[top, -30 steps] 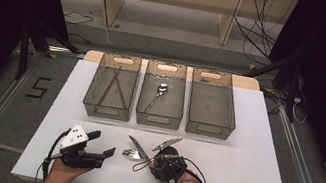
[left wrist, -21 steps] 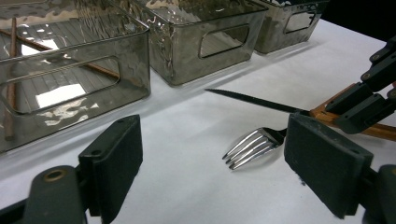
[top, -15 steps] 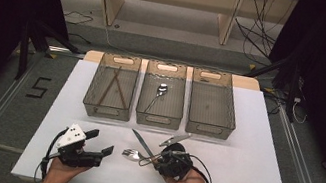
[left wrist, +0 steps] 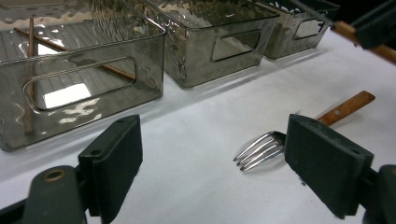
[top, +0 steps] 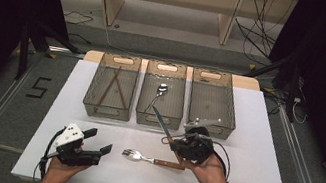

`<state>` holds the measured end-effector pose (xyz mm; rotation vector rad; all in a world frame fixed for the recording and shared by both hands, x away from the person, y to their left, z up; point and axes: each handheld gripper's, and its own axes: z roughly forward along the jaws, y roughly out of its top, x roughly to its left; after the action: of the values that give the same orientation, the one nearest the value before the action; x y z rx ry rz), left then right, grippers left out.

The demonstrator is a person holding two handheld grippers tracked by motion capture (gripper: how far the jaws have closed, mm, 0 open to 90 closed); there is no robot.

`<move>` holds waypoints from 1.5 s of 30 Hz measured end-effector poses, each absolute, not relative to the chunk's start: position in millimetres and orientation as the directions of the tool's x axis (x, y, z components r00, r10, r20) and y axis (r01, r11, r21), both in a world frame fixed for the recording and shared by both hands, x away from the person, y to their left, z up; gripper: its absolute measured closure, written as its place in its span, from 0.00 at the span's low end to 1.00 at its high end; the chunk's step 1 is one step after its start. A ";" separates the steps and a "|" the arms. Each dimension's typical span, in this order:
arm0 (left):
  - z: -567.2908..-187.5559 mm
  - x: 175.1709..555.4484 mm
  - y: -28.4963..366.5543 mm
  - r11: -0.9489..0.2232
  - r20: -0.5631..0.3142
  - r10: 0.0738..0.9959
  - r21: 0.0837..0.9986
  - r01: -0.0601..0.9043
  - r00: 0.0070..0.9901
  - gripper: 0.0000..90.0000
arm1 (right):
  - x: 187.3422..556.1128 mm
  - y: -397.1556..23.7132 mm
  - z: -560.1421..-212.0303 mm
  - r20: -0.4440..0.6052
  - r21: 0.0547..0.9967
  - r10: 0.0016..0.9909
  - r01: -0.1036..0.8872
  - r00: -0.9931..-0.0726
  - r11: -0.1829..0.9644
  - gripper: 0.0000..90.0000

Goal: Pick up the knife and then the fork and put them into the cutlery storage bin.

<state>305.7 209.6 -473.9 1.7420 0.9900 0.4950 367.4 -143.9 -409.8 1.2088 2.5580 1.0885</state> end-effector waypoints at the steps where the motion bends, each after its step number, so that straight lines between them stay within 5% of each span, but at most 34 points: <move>1: -473.9 305.7 209.8 -0.134 -0.124 0.808 0.913 0.385 0.576 0.21 | 370.7 -146.6 -407.4 0.192 0.653 0.715 0.632 -0.672 0.418 0.86; 27: -473.6 305.3 211.9 -0.107 -0.149 0.803 0.917 0.385 0.577 0.21 | 463.0 -196.6 -383.9 0.205 0.658 0.844 0.708 -0.496 0.256 0.86; 45: -473.5 305.4 212.1 -0.107 -0.148 0.804 0.917 0.385 0.576 0.21 | 494.6 -221.1 -380.5 0.198 0.644 0.892 0.740 -0.407 0.195 0.86</move>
<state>305.4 212.1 -473.5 1.7152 0.9926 0.4788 494.6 -221.1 -380.5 1.5667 2.2484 1.0109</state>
